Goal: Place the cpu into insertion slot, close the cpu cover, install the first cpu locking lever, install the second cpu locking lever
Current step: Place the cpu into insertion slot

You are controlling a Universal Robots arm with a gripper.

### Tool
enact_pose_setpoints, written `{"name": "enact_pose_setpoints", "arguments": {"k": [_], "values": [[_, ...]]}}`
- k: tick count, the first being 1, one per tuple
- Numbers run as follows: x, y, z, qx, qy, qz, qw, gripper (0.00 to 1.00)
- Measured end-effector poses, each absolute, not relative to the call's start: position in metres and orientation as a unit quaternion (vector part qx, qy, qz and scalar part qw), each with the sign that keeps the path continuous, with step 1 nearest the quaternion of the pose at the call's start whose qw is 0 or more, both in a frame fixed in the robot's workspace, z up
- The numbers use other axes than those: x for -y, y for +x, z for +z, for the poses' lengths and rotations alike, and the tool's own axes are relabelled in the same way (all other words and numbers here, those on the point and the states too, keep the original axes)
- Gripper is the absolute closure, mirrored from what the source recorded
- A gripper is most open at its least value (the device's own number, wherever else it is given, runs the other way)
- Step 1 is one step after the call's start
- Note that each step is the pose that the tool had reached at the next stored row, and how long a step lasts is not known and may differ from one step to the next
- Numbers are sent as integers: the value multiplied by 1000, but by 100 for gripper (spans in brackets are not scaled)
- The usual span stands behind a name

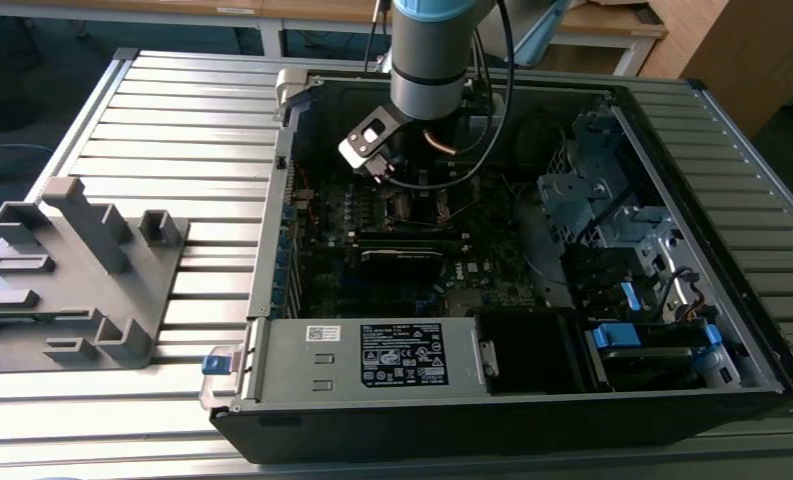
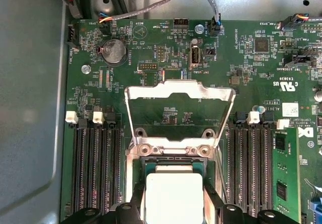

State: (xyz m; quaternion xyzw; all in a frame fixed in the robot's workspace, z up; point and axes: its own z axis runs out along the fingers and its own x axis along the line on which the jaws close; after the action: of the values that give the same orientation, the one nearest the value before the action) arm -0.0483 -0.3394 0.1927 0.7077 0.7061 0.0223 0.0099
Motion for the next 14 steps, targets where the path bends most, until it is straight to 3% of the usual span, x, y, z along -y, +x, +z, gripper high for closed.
{"name": "enact_pose_setpoints", "arguments": {"k": [14], "values": [[339,-47,192,-706,708,22,10,46]]}}
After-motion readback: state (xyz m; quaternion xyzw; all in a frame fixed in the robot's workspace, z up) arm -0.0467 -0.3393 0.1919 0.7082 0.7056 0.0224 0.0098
